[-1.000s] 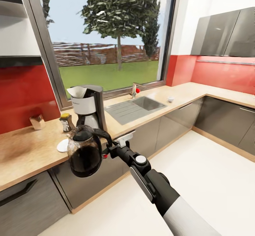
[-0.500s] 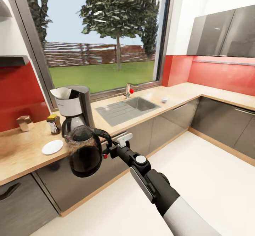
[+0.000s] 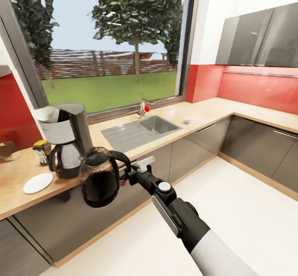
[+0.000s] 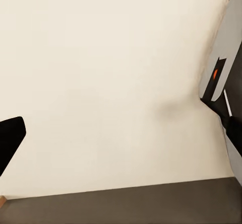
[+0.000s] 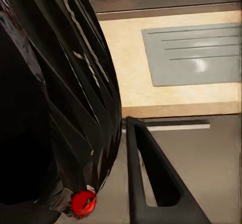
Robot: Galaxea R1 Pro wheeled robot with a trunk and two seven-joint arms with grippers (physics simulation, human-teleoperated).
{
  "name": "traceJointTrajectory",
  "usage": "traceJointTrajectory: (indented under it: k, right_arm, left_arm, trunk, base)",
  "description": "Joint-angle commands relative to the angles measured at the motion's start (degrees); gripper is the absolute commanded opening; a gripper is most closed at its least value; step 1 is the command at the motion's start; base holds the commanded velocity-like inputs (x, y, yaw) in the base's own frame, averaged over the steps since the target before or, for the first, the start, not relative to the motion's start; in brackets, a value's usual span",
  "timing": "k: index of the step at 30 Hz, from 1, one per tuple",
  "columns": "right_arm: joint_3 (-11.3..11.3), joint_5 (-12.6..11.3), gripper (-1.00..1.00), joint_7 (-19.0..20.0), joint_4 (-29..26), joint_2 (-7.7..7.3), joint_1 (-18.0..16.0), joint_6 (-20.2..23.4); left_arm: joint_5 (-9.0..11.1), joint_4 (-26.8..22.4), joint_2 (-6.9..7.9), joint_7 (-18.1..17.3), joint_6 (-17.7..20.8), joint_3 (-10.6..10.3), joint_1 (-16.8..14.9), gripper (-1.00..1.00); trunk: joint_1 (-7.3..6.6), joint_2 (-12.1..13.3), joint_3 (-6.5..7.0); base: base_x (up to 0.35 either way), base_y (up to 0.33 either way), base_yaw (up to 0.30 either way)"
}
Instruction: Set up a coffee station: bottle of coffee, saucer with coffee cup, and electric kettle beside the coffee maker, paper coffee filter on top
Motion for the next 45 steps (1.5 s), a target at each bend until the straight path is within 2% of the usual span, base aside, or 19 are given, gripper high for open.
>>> traceJointTrajectory:
  k: [1, 29, 34, 45]
  right_arm:
    - [-0.04, -0.40, -1.00, 0.23, -0.15, 0.00, -0.05, 0.30]
    - [0.04, -0.42, -1.00, -0.01, -0.24, 0.00, -0.05, 0.26]
    - [0.05, -0.42, -1.00, -0.01, -0.24, 0.00, -0.05, 0.26]
    - [0.05, -0.42, -1.00, -0.01, -0.24, 0.00, -0.05, 0.26]
  left_arm:
    - [-0.60, -0.08, -0.01, 0.10, 0.23, 0.47, -0.03, 1.00]
    - [-0.62, 0.01, -0.01, 0.10, 0.32, 0.56, -0.03, 1.00]
    - [-0.60, 0.01, -0.22, 0.09, 0.32, 0.53, -0.03, 1.00]
    - [-0.60, -0.02, -0.37, 0.07, 0.30, 0.47, -0.03, 1.00]
  trunk:
    - [0.05, -0.11, -0.11]
    - [0.05, -0.11, -0.11]
    - [0.05, -0.11, -0.11]
    - [0.05, -0.11, -0.11]
  base:
    - [0.238, -0.244, 0.000]
    - [0.274, -0.195, 0.003]
    - [0.246, -0.026, 0.203]
    - [0.012, -0.001, 0.275]
